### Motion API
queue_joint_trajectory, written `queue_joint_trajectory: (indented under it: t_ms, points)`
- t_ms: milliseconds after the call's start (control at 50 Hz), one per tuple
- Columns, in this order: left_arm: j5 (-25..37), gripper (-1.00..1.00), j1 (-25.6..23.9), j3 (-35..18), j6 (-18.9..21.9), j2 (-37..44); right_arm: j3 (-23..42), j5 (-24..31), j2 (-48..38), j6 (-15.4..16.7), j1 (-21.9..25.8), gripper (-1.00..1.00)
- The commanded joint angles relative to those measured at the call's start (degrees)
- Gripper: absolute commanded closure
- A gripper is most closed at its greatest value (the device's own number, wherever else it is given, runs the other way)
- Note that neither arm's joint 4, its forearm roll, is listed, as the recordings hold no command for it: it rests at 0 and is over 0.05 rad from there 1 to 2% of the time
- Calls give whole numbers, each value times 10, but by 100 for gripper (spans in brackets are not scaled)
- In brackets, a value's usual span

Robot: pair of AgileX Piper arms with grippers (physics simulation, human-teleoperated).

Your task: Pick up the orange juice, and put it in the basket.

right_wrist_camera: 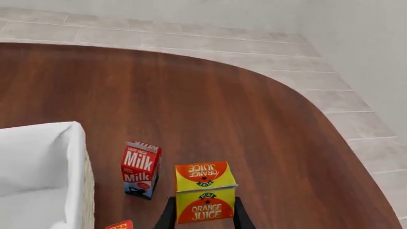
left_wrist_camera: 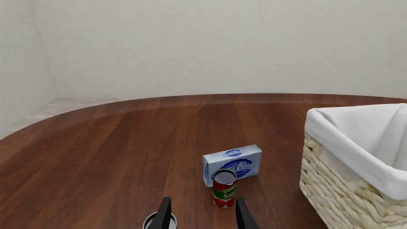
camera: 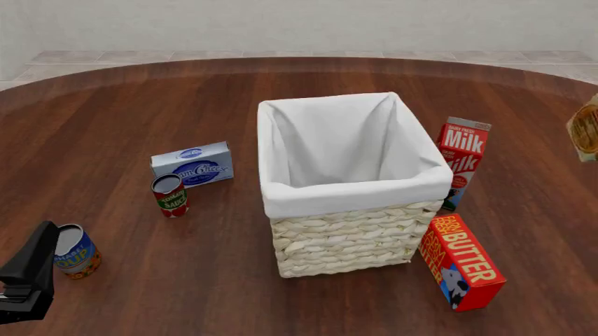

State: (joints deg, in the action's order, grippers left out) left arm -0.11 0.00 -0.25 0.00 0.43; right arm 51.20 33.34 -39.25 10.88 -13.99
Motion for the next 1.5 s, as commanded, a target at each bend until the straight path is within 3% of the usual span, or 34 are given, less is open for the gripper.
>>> queue_joint_trajectory:
  t_ms: [20,240,460,1040,1500]
  points:
    - [0,-100,0,0,0,0,114,23,-19,-22,50,100]
    - [0,-100,0,0,0,0,228,45,-42,-36,126,100]
    - [0,-100,0,0,0,0,263,35,-64,-36,214,100]
    - [0,-100,0,0,0,0,241,-55,-164,-51,422,100]
    - [0,-100,0,0,0,0,193,-97,-197,-72,491,100]
